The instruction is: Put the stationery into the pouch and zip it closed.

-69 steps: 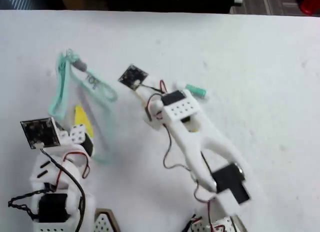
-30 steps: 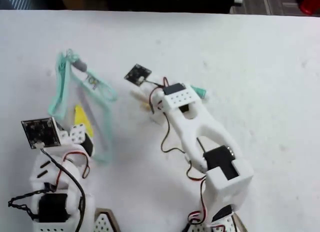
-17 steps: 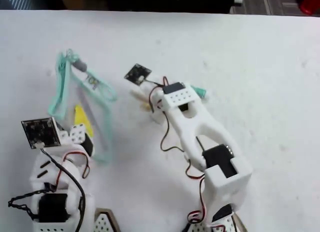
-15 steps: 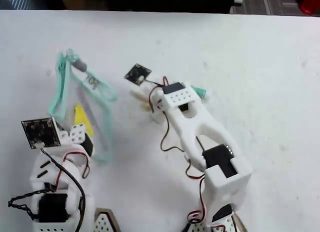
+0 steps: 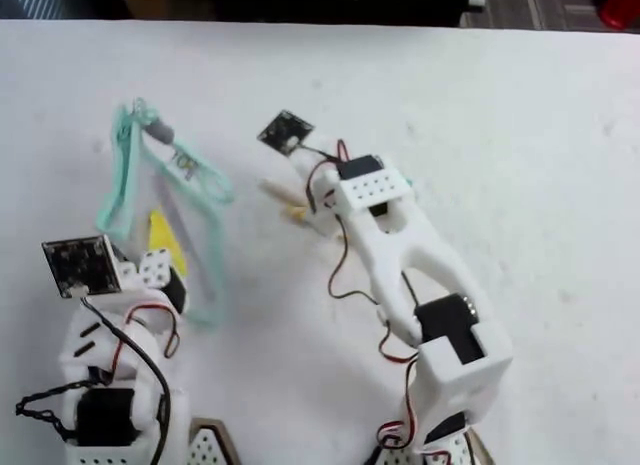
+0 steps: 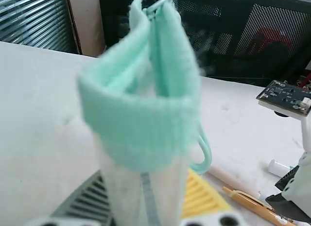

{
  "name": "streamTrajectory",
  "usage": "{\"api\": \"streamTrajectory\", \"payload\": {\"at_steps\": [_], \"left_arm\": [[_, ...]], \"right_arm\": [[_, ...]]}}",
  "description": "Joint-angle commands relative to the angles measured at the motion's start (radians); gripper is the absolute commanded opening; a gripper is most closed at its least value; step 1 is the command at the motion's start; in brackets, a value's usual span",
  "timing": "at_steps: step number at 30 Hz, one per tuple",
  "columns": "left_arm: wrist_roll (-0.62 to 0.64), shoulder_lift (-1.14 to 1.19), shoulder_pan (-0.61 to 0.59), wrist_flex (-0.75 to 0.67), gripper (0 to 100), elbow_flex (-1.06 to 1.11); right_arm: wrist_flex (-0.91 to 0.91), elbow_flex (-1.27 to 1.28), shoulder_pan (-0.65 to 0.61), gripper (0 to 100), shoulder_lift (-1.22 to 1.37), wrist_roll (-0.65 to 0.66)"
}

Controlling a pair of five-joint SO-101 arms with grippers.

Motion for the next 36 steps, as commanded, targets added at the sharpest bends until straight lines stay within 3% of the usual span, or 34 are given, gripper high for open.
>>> {"api": "streamTrajectory", "payload": {"at_steps": [1, 28, 33, 36], "left_arm": [[0.009, -0.010, 0.013, -0.034, 3, -0.015], [0.009, -0.010, 0.013, -0.034, 3, -0.014], [0.009, -0.010, 0.013, -0.034, 3, -0.014], [0.009, -0.010, 0.013, -0.034, 3, -0.014]], "right_arm": [[-0.041, -0.041, -0.001, 13.7, -0.056, 0.005], [-0.065, -0.226, 0.018, 13.3, 0.274, 0.009], [-0.039, -0.278, 0.019, 2.1, 0.306, 0.009], [-0.030, -0.302, 0.019, 2.9, 0.329, 0.009]]}}
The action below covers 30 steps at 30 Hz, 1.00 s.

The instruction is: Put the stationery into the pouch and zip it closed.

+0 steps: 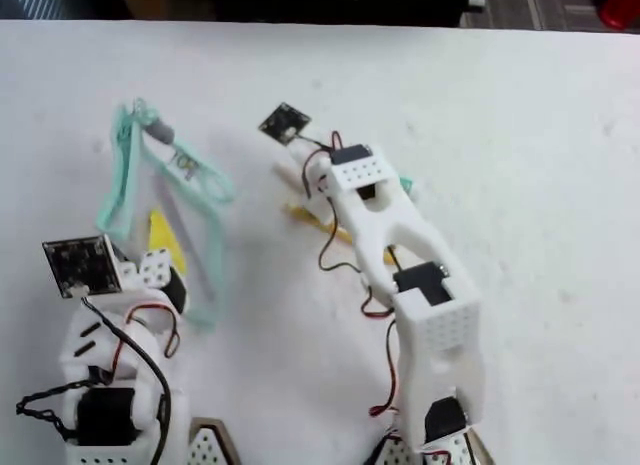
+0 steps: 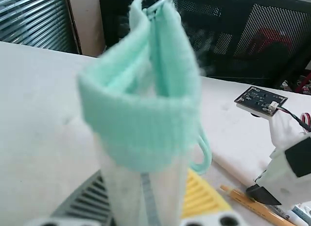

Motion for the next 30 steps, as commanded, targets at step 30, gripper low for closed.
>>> {"api": "streamTrajectory", "payload": {"at_steps": [30], "left_arm": [[-0.074, -0.010, 0.282, 0.123, 2, -0.152]], "right_arm": [[0.056, -0.032, 0.031, 1.7, 0.012, -0.002]]}}
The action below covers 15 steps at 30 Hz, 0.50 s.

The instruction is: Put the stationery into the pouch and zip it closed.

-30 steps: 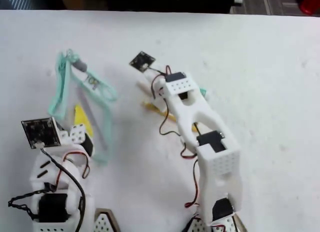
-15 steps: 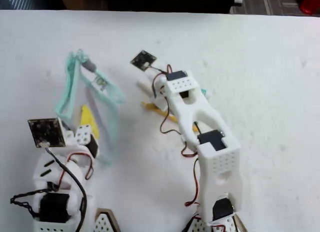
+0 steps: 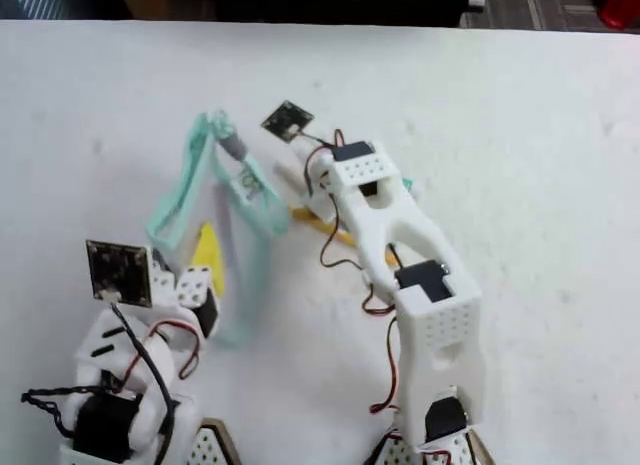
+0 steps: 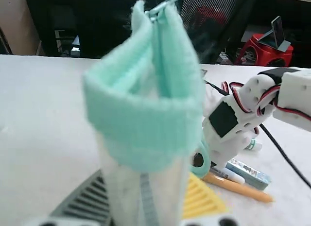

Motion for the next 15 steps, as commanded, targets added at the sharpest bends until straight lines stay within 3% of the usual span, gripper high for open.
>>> {"api": "streamTrajectory", "payload": {"at_steps": [1, 10, 15], "left_arm": [[-0.051, -0.010, 0.018, 0.011, 2, -0.068], [-0.064, -0.010, 0.117, -0.046, 2, 0.026], [-0.140, -0.010, 0.119, -0.054, 2, 0.044]], "right_arm": [[0.025, -0.014, 0.015, 1.7, -0.001, -0.002], [0.025, -0.014, 0.015, 1.7, -0.001, -0.002], [0.025, -0.014, 0.015, 1.6, -0.001, -0.002]]}}
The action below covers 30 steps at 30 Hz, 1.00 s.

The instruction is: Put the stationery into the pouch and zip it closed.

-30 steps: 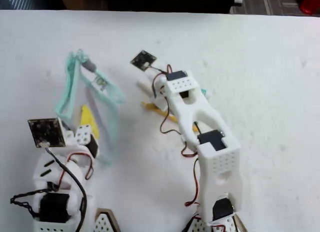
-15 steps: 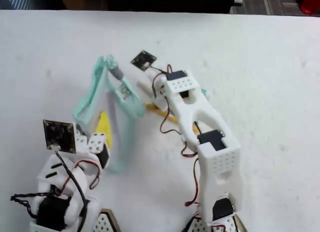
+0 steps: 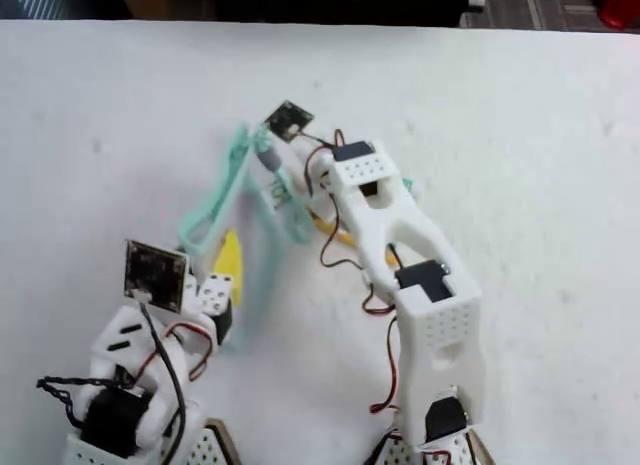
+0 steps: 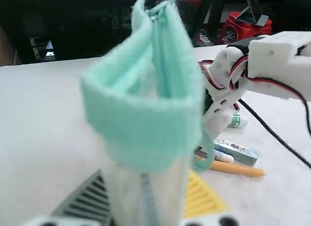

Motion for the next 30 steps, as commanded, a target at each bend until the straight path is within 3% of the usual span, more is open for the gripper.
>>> {"api": "streamTrajectory", "payload": {"at_steps": [1, 21, 24, 30], "left_arm": [[-0.052, -0.008, 0.018, -0.031, 2, -0.006], [-0.060, -0.008, 0.019, -0.017, 2, -0.005], [-0.118, -0.008, 0.021, -0.015, 2, -0.005], [-0.121, -0.008, 0.021, -0.003, 2, -0.005]], "right_arm": [[0.025, -0.014, 0.013, 1.6, -0.001, -0.002], [0.025, -0.015, 0.013, 1.7, 0.001, 0.000], [0.025, -0.015, 0.013, 1.7, 0.001, 0.000], [0.025, -0.015, 0.013, 1.7, 0.001, 0.000]]}}
